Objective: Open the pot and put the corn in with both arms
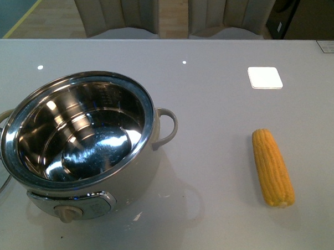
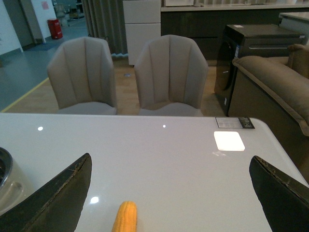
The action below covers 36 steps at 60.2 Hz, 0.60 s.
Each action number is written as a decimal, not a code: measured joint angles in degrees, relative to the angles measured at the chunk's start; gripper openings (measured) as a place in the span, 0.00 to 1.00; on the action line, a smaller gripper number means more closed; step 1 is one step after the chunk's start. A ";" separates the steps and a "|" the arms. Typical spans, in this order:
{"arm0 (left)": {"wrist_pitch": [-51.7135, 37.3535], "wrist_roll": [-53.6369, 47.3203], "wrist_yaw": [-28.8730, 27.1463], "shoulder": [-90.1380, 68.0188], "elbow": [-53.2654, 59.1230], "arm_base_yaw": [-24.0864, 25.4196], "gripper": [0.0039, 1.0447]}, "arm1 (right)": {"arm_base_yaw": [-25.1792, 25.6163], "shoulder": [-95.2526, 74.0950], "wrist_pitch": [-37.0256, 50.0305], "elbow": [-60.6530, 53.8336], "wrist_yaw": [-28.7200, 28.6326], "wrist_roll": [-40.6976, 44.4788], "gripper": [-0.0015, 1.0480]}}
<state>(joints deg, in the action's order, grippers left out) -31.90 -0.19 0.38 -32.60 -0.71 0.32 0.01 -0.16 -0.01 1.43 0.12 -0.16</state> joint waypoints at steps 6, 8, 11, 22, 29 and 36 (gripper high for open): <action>3.61 0.02 -0.44 3.89 0.02 -0.11 0.03 | 0.00 0.00 0.00 0.00 0.00 0.00 0.91; 4.83 0.02 -0.39 5.22 0.02 -0.13 0.03 | 0.00 0.00 0.00 0.00 0.02 0.00 0.91; 6.29 0.02 -0.39 6.80 0.02 -0.15 0.03 | 0.00 0.00 0.00 0.00 0.02 0.00 0.91; 11.32 0.02 -0.39 12.00 0.02 -0.17 0.03 | 0.00 0.00 0.00 0.00 0.00 0.00 0.91; 13.97 0.02 -0.39 14.69 0.02 -0.17 0.03 | 0.00 0.00 0.00 0.00 0.02 0.00 0.91; 16.31 0.02 -0.39 17.03 0.02 -0.17 0.03 | 0.00 0.00 0.00 0.00 0.02 0.00 0.91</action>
<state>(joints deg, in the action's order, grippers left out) -15.59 -0.16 -0.01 -15.57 -0.69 0.14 0.01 -0.16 -0.01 1.43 0.14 -0.16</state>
